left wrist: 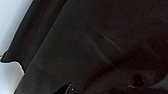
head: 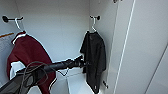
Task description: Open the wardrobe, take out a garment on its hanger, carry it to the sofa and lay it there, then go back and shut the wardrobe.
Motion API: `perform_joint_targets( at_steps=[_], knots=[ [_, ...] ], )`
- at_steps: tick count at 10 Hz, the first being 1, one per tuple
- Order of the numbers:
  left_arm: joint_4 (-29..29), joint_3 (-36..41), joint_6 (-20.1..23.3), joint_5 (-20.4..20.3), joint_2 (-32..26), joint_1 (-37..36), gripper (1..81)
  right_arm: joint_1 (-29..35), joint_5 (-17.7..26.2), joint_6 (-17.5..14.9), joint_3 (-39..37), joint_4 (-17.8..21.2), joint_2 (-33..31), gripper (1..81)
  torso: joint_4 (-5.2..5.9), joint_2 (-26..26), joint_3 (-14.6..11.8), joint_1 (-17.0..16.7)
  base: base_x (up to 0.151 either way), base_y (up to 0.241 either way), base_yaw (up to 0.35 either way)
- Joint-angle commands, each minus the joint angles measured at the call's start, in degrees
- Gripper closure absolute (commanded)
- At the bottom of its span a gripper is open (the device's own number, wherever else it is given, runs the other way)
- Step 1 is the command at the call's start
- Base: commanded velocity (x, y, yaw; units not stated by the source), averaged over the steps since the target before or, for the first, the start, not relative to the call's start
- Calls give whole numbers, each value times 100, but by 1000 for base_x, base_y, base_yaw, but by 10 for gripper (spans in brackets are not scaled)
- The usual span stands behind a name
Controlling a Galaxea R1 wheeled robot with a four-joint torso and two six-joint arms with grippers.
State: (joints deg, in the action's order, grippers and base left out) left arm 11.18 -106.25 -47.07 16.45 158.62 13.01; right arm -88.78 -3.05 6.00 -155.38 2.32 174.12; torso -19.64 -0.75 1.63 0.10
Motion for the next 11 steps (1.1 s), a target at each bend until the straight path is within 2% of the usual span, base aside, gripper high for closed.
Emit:
perform_joint_targets(
  at_steps=[1, 4, 6, 7, 11],
  knots=[
    [7, -168, -400, -98, 109, -1366, 10, 286, 314, -2, 27, 50, 11, 10, 0, 0, 0, 0, 0, 0, 0],
    [7, -344, -1287, -238, 188, -1621, 10, 286, 314, -2, 9, 50, 11, 10, 0, 0, 0, 0, 0, 0, 0],
    [7, -440, -1938, -519, 196, -1735, 10, 277, 322, -2, 9, 50, 11, 10, 0, 0, 0, 0, 0, 0, 0],
    [33, -466, -2069, -528, 248, -1823, 10, 277, 323, -2, 9, 50, 11, 10, 0, 0, 0, 2, 0, 0, 0],
    [42, -713, -2070, -528, 416, -2235, 10, 269, 322, -2, 27, 50, 20, 10, 0, 2, 0, 2, 0, 0, 0]
  ],
)
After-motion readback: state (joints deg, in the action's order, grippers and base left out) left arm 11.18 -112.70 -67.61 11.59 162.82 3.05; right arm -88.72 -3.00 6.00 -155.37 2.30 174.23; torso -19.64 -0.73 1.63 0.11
